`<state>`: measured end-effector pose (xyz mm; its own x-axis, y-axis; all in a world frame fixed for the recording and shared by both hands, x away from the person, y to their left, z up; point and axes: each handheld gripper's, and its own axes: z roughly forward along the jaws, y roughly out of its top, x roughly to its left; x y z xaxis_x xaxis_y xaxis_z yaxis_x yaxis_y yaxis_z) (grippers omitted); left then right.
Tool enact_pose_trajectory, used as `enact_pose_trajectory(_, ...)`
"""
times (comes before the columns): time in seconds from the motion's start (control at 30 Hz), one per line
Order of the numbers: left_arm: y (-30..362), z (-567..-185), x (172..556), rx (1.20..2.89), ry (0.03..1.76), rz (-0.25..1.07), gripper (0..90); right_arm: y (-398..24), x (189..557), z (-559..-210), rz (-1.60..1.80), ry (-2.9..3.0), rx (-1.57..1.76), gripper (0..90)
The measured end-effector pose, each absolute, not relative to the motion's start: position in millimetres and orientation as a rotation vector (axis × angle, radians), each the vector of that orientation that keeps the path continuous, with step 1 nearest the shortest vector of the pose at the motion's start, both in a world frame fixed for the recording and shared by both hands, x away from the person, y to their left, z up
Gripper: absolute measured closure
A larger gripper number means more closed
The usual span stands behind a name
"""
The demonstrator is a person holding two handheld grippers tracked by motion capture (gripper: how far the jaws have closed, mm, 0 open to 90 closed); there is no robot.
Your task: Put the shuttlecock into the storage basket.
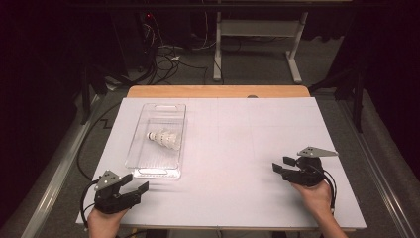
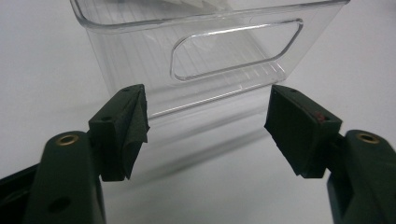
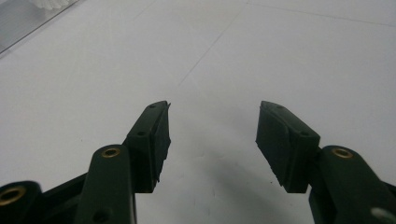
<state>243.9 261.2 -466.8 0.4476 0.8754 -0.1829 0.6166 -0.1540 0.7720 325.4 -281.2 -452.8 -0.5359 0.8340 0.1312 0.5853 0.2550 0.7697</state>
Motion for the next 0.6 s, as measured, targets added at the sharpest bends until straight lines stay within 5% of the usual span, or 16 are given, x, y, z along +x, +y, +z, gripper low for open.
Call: enact_pose_trajectory(0.6, 261, -467, 243, 1.867, 1.260, 0.394, 30.7, -290, 311, -454, 1.170, 2.203, 1.309, 43.3)
